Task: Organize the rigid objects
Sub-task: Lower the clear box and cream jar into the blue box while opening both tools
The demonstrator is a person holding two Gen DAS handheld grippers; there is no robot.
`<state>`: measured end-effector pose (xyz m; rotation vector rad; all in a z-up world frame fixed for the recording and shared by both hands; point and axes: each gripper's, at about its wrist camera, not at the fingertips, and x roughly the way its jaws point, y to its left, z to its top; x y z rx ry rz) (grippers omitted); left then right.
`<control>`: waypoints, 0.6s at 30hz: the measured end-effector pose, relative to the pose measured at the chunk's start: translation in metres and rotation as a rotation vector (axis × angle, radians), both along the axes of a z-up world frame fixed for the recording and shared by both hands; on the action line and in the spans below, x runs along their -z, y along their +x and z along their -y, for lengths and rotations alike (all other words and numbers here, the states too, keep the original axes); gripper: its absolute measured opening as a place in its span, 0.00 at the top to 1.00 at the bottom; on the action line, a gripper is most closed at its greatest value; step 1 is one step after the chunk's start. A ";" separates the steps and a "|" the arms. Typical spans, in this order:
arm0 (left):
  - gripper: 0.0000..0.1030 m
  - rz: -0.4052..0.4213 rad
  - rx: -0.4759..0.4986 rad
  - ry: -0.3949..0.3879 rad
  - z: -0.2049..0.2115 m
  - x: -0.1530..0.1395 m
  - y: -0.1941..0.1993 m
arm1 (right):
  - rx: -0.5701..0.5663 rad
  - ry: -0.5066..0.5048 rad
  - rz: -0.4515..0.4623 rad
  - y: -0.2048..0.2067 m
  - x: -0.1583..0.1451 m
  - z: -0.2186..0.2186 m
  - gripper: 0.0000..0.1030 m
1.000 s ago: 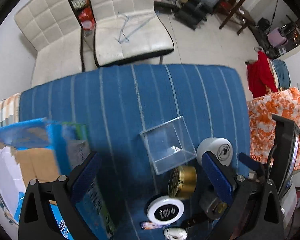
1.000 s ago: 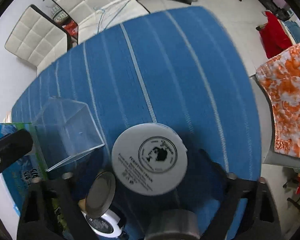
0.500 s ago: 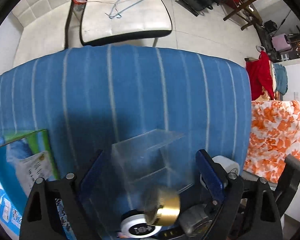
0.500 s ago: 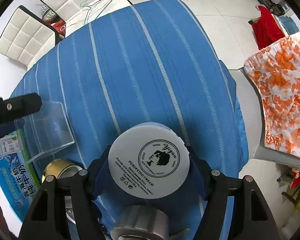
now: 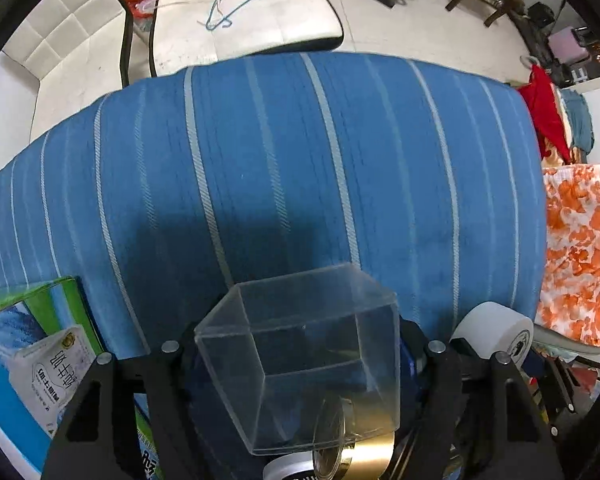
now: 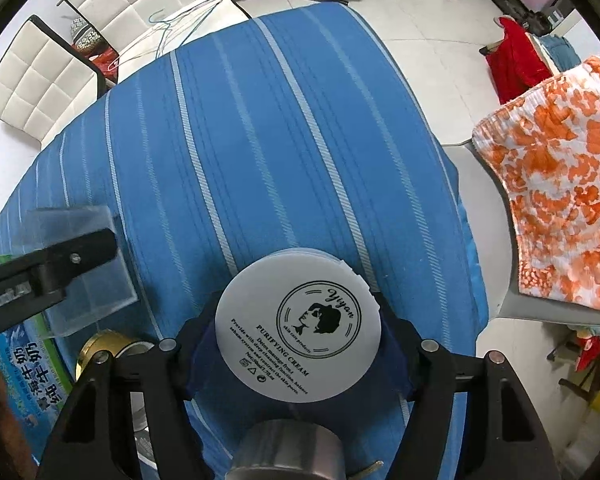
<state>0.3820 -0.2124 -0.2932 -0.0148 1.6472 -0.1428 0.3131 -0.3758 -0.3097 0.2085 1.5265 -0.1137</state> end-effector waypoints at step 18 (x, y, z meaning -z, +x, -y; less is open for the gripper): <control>0.37 0.357 -0.008 -0.119 -0.082 -0.157 -0.069 | -0.096 0.115 0.263 -0.080 -0.152 -0.099 0.32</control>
